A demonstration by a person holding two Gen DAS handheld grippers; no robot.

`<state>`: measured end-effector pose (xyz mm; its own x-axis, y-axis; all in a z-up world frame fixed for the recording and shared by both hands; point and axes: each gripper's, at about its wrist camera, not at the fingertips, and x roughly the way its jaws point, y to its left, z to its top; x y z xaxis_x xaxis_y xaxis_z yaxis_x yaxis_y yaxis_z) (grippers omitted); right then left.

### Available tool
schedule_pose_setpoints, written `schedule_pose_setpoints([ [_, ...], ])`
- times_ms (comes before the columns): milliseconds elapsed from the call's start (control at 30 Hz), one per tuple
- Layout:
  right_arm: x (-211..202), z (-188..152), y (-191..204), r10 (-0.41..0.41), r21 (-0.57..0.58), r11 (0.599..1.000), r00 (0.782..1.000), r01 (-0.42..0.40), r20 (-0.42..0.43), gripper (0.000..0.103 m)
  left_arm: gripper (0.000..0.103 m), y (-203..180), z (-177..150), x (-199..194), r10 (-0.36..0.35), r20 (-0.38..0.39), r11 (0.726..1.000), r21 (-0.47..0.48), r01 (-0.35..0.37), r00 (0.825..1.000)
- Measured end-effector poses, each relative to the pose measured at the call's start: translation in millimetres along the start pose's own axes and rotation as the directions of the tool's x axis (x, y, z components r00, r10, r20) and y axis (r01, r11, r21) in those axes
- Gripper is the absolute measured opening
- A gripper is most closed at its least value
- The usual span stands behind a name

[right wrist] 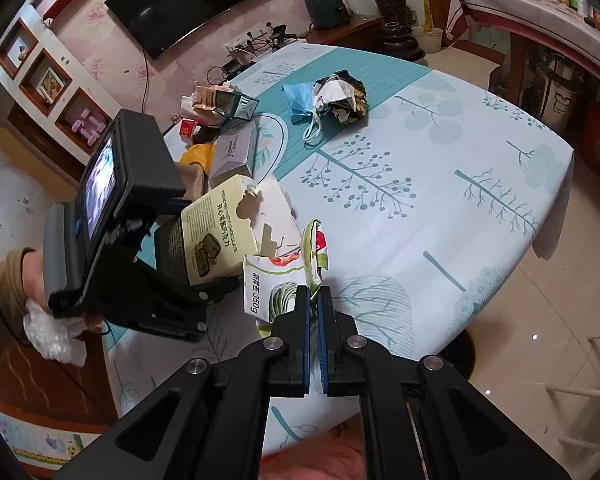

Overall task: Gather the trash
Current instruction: 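Lift the box and packet and carry both down over the trash bin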

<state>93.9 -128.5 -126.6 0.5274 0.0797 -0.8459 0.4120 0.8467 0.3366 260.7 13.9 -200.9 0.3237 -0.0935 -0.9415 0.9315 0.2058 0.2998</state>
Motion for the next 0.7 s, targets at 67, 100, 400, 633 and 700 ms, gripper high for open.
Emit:
schedule_pose_setpoints([
  [67, -5, -2, -3, 0.008, -0.003, 1.000, 1.000, -0.008, 0.003, 0.003, 0.098, -5, 6, -7, 0.004, 0.006, 1.000, -0.012, -0.003, 1.000],
  [100, -8, -3, -5, 0.011, -0.004, 1.000, 1.000, -0.011, 0.004, 0.003, 0.098, -8, 6, -13, 0.007, 0.009, 1.000, -0.023, -0.007, 1.000],
  [400, -38, -12, -36, 0.050, -0.011, 0.999, 0.999, -0.050, 0.011, 0.003, 0.098, -52, 28, -44, 0.031, 0.014, 0.995, -0.092, -0.030, 0.999],
  [633, -74, -16, -75, 0.090, -0.036, 0.995, 0.996, -0.089, 0.026, 0.003, 0.097, -94, 45, -74, 0.043, 0.020, 0.979, -0.203, -0.038, 0.999],
  [700, -82, -17, -90, 0.100, -0.046, 0.994, 0.995, -0.099, 0.023, 0.003, 0.096, -110, 52, -83, 0.044, 0.022, 0.966, -0.256, -0.037, 0.999],
])
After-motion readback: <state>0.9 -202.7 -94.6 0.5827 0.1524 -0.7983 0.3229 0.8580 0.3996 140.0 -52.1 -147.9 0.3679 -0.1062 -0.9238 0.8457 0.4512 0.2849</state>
